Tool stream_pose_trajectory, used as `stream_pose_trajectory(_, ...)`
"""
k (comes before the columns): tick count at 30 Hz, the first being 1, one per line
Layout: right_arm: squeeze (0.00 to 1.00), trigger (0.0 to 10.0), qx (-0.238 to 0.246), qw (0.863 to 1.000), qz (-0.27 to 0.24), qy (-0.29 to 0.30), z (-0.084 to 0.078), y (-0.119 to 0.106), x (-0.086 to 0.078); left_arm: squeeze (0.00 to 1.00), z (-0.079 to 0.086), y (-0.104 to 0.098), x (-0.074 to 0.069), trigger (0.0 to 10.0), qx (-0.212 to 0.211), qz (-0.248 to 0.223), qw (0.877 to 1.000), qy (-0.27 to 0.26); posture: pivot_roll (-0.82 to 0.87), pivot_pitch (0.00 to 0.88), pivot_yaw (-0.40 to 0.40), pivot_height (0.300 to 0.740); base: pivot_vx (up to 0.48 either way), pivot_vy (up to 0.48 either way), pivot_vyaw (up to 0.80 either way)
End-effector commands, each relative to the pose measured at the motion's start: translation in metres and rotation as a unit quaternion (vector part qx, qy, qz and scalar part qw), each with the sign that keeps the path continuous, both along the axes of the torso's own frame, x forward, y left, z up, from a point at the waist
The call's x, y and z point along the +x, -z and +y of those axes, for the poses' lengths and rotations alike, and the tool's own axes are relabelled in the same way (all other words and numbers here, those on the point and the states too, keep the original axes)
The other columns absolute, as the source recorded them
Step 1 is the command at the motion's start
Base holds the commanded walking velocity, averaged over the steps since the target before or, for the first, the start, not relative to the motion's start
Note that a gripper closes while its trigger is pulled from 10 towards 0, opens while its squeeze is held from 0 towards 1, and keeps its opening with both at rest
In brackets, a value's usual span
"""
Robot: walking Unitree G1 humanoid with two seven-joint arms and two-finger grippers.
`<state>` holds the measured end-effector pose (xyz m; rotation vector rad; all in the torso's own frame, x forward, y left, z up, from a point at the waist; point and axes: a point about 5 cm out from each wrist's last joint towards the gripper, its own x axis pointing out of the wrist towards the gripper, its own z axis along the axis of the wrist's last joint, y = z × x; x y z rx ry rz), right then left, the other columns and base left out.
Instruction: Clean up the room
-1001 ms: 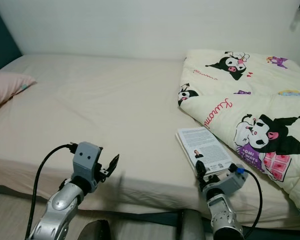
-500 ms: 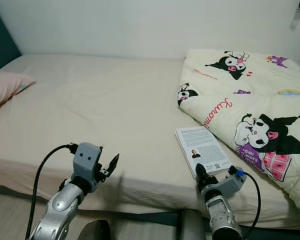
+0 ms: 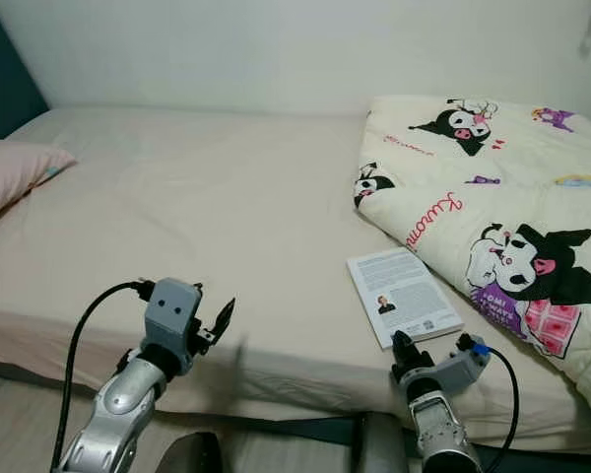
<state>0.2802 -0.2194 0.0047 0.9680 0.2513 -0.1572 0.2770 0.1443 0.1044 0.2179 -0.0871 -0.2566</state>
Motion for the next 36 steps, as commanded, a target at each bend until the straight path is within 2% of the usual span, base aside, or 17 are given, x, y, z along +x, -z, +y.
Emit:
stream_pose_trajectory(1, 0.0, 0.0, -0.022, 0.999, 0.019, -0.026, 0.003, 0.004, -0.001, 0.0, 0.007, 0.003, 0.002, 10.0, -0.001, 0.004, 1.0, -0.02, 0.05, 0.083, 0.034, 0.569, 0.0, 0.0, 0.0)
stream_pose_trajectory(4, 0.0, 0.0, -0.036, 0.999, 0.015, -0.034, 0.001, 0.001, 0.0, 0.0, 0.009, 0.002, 0.003, 10.0, -0.004, 0.002, 1.0, -0.026, 0.05, 0.083, 0.034, 0.569, 0.0, 0.0, 0.0)
stream_pose_trajectory(6, 0.0, 0.0, -0.109, 0.991, -0.005, -0.072, -0.002, -0.012, 0.009, 0.0, 0.013, -0.002, 0.008, 10.0, -0.018, -0.001, 0.999, -0.044, 0.05, 0.07, 0.022, 0.569, 0.0, 0.0, 0.0)
stream_pose_trajectory(8, 0.0, 0.0, -0.245, 0.959, -0.042, -0.137, 0.002, -0.035, 0.023, 0.0, 0.02, -0.004, 0.016, 10.0, -0.04, 0.005, 0.996, -0.073, 0.04, 0.056, 0.016, 0.569, 0.0, 0.0, 0.0)
stream_pose_trajectory(11, 0.0, 0.0, -0.293, 0.941, -0.056, -0.158, 0.005, -0.042, 0.027, 0.0, 0.022, -0.004, 0.018, 10.0, -0.049, 0.009, 0.995, -0.084, 0.04, 0.054, 0.015, 0.569, 0.0, 0.0, 0.0)
stream_pose_trajectory(15, 0.0, 0.0, -0.5, 0.834, -0.111, -0.205, 0.015, -0.074, 0.038, 0.0, 0.028, 0.0, 0.022, 10.0, -0.078, 0.026, 0.99, -0.111, 0.02, 0.036, 0.0, 0.569, 0.0, 0.0, 0.0)
stream_pose_trajectory(18, 0.0, 0.0, -0.534, 0.813, -0.115, -0.201, 0.014, -0.079, 0.04, 0.0, 0.028, 0.001, 0.022, 10.0, -0.08, 0.028, 0.99, -0.116, 0.02, 0.033, -0.004, 0.569, 0.0, 0.0, 0.0)
stream_pose_trajectory(20, 0.0, 0.0, -0.61, 0.756, -0.127, -0.202, 0.014, -0.089, 0.043, 0.0, 0.029, 0.003, 0.024, 10.0, -0.092, 0.031, 0.987, -0.126, 0.0, 0.022, -0.023, 0.569, 0.0, 0.0, 0.0)
stream_pose_trajectory(22, 0.0, 0.0, -0.61, 0.756, -0.127, -0.202, 0.014, -0.089, 0.043, 0.0, 0.029, 0.003, 0.024, 10.0, -0.092, 0.031, 0.987, -0.126, 0.0, 0.022, -0.023, 0.569, 0.0, 0.0, 0.0)
stream_pose_trajectory(23, 0.0, 9.7, -0.65, 0.719, -0.128, -0.21, 0.015, -0.092, 0.045, 0.0, 0.03, 0.004, 0.026, 10.0, -0.098, 0.033, 0.985, -0.136, -0.02, 0.021, -0.033, 0.569, 0.0, 0.0, 0.0)
stream_pose_trajectory(24, 0.0, 9.7, -0.65, 0.719, -0.128, -0.21, 0.015, -0.092, 0.045, 0.0, 0.03, 0.004, 0.026, 10.0, -0.098, 0.033, 0.985, -0.136, -0.02, 0.021, -0.033, 0.569, 0.0, 0.0, 0.0)
stream_pose_trajectory(25, 0.0, 10.0, -0.7, 0.667, -0.127, -0.223, 0.014, -0.093, 0.045, 0.0, 0.029, 0.004, 0.029, 10.0, -0.113, 0.037, 0.982, -0.147, -0.01, 0.029, -0.046, 0.569, 0.0, 0.0, 0.0)
stream_pose_trajectory(26, 0.0, 10.0, -0.7, 0.667, -0.127, -0.223, 0.014, -0.093, 0.045, 0.0, 0.029, 0.004, 0.029, 10.0, -0.113, 0.037, 0.982, -0.147, -0.01, 0.029, -0.046, 0.569, 0.0, 0.0, 0.0)
stream_pose_trajectory(28, 0.0, 10.0, -0.767, 0.585, -0.12, -0.233, 0.012, -0.094, 0.045, 0.0, 0.024, 0.003, 0.032, 10.0, -0.12, 0.04, 0.98, -0.151, -0.01, 0.032, -0.055, 0.569, 0.0, 0.0, 0.0)
stream_pose_trajectory(29, 0.0, 10.0, -0.767, 0.585, -0.12, -0.233, 0.012, -0.094, 0.045, 0.0, 0.024, 0.003, 0.032, 10.0, -0.12, 0.04, 0.98, -0.151, -0.01, 0.032, -0.055, 0.569, 0.0, 0.0, 0.0)
stream_pose_trajectory(31, 0.0, 10.0, -0.793, 0.551, -0.124, -0.229, 0.012, -0.095, 0.044, 0.0, 0.021, 0.002, 0.03, 10.0, -0.118, 0.041, 0.982, -0.143, -0.02, 0.028, -0.049, 0.569, 0.0, 0.0, 0.0)
stream_pose_trajectory(36, 0.0, 10.0, -0.806, 0.534, -0.144, -0.21, 0.019, -0.101, 0.043, 0.0, 0.022, 0.005, 0.028, 10.0, -0.119, 0.045, 0.983, -0.135, -0.01, 0.022, -0.043, 0.569, 0.0, 0.0, 0.0)
